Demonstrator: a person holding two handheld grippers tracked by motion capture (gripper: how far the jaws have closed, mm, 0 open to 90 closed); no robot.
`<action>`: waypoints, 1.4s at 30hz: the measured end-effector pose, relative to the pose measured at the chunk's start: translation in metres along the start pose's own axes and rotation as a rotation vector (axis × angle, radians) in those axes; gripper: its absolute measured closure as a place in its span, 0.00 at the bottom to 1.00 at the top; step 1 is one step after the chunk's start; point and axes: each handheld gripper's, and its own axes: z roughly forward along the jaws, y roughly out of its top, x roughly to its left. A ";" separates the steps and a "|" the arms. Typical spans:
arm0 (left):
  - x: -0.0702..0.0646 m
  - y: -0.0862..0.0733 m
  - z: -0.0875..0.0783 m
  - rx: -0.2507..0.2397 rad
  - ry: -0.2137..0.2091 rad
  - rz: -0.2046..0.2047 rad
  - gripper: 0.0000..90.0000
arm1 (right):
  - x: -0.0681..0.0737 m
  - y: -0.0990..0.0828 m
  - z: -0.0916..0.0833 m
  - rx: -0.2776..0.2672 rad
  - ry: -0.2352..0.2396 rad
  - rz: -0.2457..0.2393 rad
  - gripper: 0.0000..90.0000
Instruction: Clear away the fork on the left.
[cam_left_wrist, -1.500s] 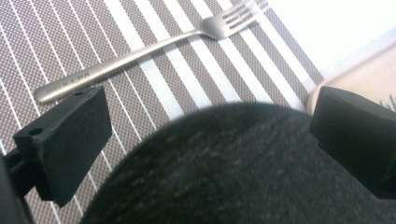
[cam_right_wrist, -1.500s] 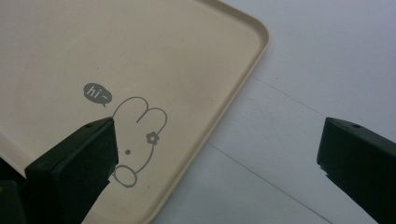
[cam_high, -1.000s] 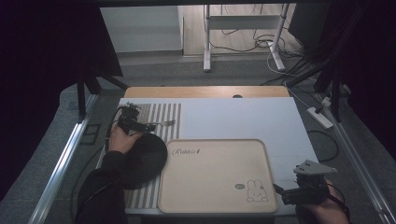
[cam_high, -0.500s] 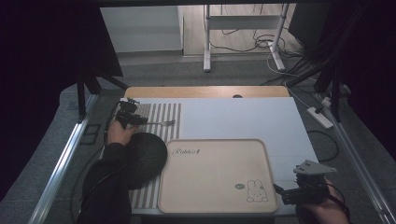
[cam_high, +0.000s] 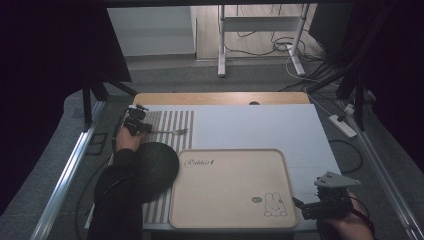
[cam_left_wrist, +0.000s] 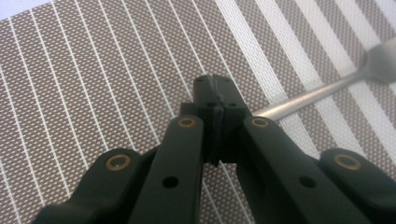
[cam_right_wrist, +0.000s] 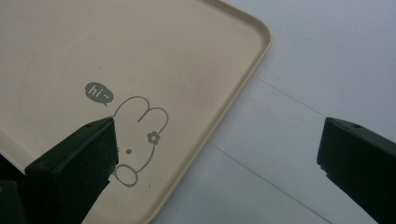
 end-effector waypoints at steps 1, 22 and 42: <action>0.000 0.000 0.000 0.000 -0.003 0.001 0.99 | 0.000 0.000 0.000 0.000 0.000 0.000 0.00; -0.017 -0.015 -0.020 0.167 -0.014 0.096 0.99 | 0.002 0.000 0.000 0.004 -0.008 -0.023 0.00; -0.022 -0.012 -0.031 0.080 -0.076 0.049 0.47 | 0.004 0.000 -0.001 0.005 -0.008 -0.040 0.00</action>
